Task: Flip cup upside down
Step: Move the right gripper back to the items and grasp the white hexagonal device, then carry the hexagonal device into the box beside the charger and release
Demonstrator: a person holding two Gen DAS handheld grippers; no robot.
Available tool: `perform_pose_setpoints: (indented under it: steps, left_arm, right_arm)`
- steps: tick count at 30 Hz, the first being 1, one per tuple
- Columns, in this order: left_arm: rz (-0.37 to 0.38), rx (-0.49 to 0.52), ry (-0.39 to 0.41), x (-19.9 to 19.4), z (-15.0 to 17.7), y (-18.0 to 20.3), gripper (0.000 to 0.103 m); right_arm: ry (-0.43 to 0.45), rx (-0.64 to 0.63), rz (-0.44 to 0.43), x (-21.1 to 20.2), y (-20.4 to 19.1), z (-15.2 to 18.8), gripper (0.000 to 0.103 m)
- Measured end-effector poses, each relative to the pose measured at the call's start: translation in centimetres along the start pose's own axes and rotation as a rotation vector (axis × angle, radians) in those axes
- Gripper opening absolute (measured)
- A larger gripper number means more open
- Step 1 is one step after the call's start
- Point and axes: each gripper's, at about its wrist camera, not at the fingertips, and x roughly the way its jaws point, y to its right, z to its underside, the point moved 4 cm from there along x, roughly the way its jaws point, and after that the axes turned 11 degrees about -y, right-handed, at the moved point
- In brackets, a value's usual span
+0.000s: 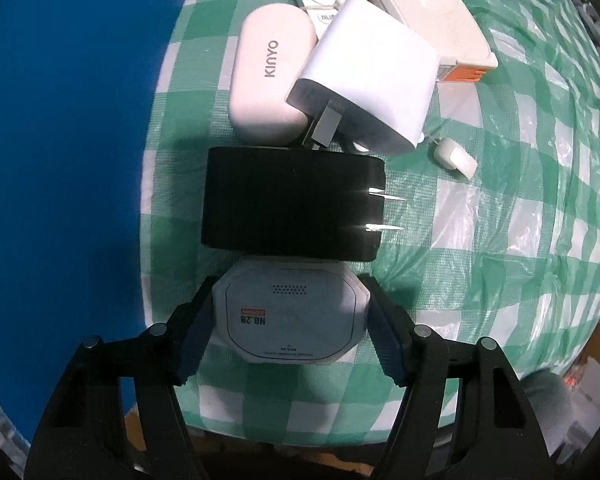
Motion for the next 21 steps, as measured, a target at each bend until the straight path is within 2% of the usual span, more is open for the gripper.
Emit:
perform_pose_setpoints:
  steps: [1,4,8,21]
  left_arm:
    - [0.001,-0.001,0.000,0.0,0.0,0.0,0.019]
    - [0.000,-0.002,0.000,0.0,0.0,0.0,0.019]
    - [-0.004,0.001,-0.001,0.0,0.0,0.0,0.019]
    - [-0.012,0.002,-0.003,0.0,-0.1,0.0,0.019]
  right_arm:
    - [0.005,-0.002,0.000,-0.3,0.9,1.3,0.071]
    - [0.016,-0.020,0.014,-1.2,0.7,2.2,0.071]
    - [0.034,-0.057,0.040,-2.9,0.4,2.4,0.071]
    - [0.148,-0.184,0.024,-13.0,-3.5,3.8,0.071]
